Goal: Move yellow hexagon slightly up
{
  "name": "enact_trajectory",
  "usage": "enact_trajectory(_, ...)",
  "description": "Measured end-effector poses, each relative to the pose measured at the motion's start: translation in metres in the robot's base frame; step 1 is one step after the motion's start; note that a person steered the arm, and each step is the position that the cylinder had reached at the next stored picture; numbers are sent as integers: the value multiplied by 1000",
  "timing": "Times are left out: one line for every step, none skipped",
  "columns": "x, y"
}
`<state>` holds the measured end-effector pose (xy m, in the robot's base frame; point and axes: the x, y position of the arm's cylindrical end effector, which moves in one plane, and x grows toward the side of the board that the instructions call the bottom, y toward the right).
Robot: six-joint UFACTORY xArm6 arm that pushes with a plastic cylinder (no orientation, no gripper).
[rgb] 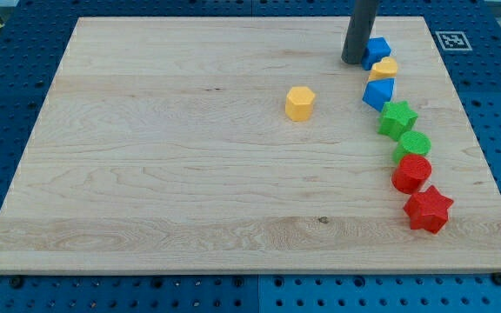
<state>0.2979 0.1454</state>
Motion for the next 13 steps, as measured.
enact_trajectory(0, -57)
enact_trajectory(1, -128)
enact_trajectory(33, -173)
enact_trajectory(109, -186)
enact_trajectory(163, -126)
enact_trajectory(171, -52)
enact_trajectory(172, -44)
enact_trajectory(166, -64)
enact_trajectory(156, -98)
enact_trajectory(138, -98)
enact_trajectory(122, -89)
enact_trajectory(107, -85)
enact_trajectory(96, -82)
